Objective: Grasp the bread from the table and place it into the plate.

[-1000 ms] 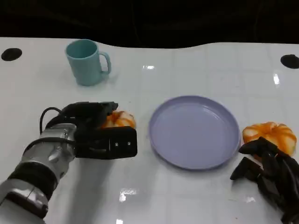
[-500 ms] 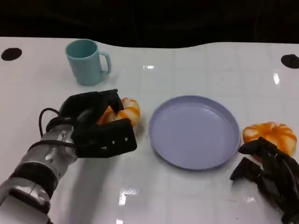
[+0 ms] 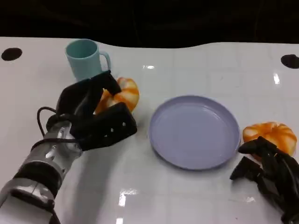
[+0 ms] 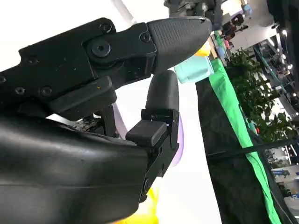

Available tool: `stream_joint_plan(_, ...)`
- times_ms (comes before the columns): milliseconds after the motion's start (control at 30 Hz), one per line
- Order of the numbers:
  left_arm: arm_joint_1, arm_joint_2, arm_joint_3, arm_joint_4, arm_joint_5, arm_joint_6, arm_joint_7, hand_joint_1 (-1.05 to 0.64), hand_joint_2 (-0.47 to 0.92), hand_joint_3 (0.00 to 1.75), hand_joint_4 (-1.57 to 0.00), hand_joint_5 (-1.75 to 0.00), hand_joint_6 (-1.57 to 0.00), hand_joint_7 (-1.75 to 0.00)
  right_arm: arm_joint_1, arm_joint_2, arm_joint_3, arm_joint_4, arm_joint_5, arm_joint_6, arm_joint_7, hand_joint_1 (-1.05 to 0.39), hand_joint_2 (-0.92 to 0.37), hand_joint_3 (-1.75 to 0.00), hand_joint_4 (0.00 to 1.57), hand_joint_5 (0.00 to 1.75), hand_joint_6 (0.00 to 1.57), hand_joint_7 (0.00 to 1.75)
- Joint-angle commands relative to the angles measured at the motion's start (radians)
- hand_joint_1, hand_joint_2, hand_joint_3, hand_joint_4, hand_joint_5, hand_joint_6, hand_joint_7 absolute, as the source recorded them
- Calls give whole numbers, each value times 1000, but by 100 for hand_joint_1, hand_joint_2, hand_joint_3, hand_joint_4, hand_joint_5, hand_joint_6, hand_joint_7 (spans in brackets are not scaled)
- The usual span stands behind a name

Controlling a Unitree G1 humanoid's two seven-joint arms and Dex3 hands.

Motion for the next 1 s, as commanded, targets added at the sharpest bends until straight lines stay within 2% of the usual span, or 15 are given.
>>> stream_joint_plan(33, -8, -4, 30, -44, -29, 12, 21, -12, 48, 128, -90, -175, -70, -175, 7, -20, -2, 35, -16, -23, -1, -55, -92, -24, 69, 154, 63, 116)
stream_joint_plan(267, -26, -30, 25, -113, -44, -47, -19, -9, 45, 132, -92, -175, -70, -175, 1, -22, -9, 47, -2, -15, 14, -53, -92, -25, 68, 156, 64, 117)
stream_joint_plan(433, -60, -61, 1, -152, -49, -75, -119, -9, 46, 137, -89, -175, -70, -175, 1, -22, -9, 47, -1, -9, 14, -53, -92, -24, 68, 155, 64, 117)
stream_joint_plan(600, -98, -78, -28, -152, -36, -98, -201, -12, 43, 134, -89, -175, -73, -175, 7, -19, -3, 35, -9, -7, 0, -54, -92, -24, 68, 155, 64, 117)
stream_joint_plan(800, -142, -106, -61, -145, -36, -72, -315, -18, 43, 131, -90, -175, -76, -175, 13, -15, 4, 21, -15, -11, -17, -55, -92, -24, 66, 156, 64, 120)
stream_joint_plan(1000, -190, -131, -117, -97, 4, -62, -376, -21, 49, 130, -90, -175, -76, -175, 22, -7, 2, -12, 2, 31, -26, -55, -92, -20, 66, 156, 62, 122)
